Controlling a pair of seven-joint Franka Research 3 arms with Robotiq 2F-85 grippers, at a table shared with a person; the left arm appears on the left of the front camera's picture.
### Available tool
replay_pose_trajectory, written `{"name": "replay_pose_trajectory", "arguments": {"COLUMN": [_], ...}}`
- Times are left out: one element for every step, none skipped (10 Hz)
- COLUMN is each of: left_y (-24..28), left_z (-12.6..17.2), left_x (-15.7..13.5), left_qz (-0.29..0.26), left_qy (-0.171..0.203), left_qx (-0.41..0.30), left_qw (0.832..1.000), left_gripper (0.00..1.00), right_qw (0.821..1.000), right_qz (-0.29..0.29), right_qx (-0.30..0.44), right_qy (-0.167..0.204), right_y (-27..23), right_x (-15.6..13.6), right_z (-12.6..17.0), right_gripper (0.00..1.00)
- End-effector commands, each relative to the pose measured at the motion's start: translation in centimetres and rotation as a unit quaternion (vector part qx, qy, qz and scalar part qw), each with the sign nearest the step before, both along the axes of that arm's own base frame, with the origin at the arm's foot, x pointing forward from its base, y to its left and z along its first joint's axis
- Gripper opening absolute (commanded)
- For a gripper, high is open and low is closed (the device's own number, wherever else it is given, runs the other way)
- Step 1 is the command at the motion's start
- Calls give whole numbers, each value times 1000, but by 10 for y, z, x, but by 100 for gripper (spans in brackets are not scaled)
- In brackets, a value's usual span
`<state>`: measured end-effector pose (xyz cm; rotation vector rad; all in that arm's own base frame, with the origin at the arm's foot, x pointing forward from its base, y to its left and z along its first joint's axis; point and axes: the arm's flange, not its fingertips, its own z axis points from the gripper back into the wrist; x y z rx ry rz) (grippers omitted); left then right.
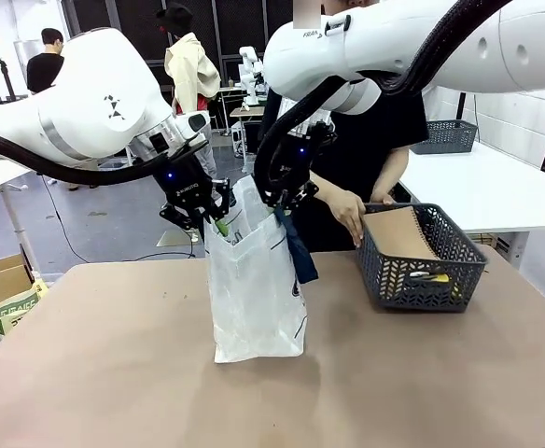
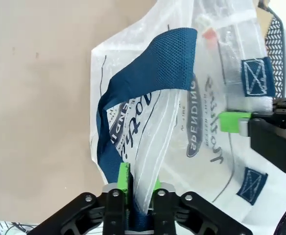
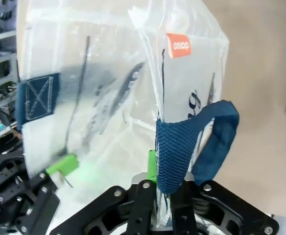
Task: Transfer purchased items from the store into the shopping bag.
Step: Open the Reusable shopping bag in the center of the table.
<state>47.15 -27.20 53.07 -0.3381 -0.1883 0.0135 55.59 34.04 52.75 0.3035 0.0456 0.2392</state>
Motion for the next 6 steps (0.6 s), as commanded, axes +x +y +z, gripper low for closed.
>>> {"name": "replay_pose_trajectory", "arguments": {"left_y": [14, 19, 25, 32, 41, 46], "left_z": [-1, -2, -1, -1, 0, 0], "left_x": [-9, -9, -10, -10, -11, -11], "left_qz": [6, 10, 12, 12, 17, 25], "left_qy": [-1, 3, 4, 4, 7, 5], "left_qx": [26, 29, 29, 31, 28, 29], "left_qw": [1000, 1000, 999, 999, 999, 999], "left_gripper": [0, 0, 0, 0, 0, 0], "right_qw": [999, 999, 999, 998, 998, 997], "right_qz": [-13, -15, -18, -23, -18, -15], "right_qx": [-38, -41, -43, -50, -57, -64], "right_qy": [-12, -18, -25, -29, -25, -29], "right_y": [-18, -26, -33, -44, -54, -61], "right_x": [-22, -29, -35, -39, -43, -46], "right_z": [3, 6, 10, 12, 13, 13], "right_gripper": [0, 0, 0, 0, 0, 0]}}
